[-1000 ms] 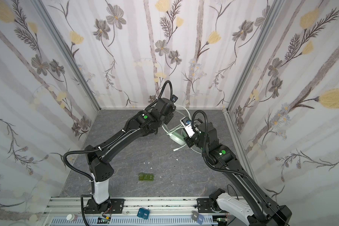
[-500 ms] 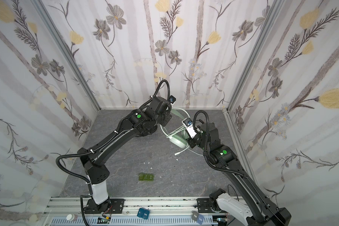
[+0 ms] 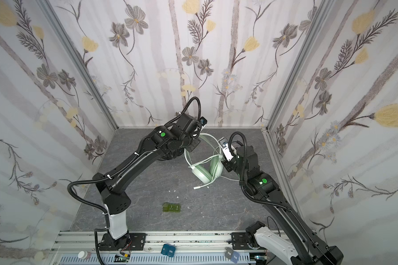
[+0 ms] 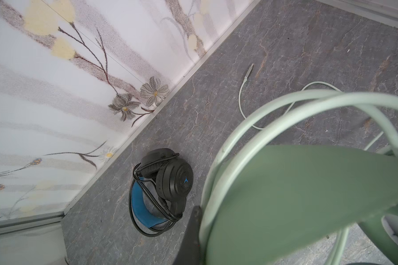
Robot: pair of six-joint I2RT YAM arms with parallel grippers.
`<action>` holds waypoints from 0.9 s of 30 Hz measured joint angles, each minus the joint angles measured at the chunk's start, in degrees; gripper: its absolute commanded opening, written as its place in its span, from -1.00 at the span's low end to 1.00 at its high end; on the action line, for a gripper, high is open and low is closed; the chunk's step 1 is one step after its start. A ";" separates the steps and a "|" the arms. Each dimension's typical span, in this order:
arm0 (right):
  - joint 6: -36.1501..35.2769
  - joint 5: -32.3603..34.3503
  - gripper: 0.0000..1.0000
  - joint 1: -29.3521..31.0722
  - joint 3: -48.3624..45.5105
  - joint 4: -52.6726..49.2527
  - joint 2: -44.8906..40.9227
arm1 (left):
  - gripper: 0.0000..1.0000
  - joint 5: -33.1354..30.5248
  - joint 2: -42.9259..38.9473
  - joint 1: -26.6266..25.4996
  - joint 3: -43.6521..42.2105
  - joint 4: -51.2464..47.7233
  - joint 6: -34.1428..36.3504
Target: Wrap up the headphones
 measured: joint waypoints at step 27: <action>13.55 -27.02 0.62 -11.10 -19.58 13.66 -13.53 | -1.00 13.86 -7.19 6.58 8.07 -7.63 -13.27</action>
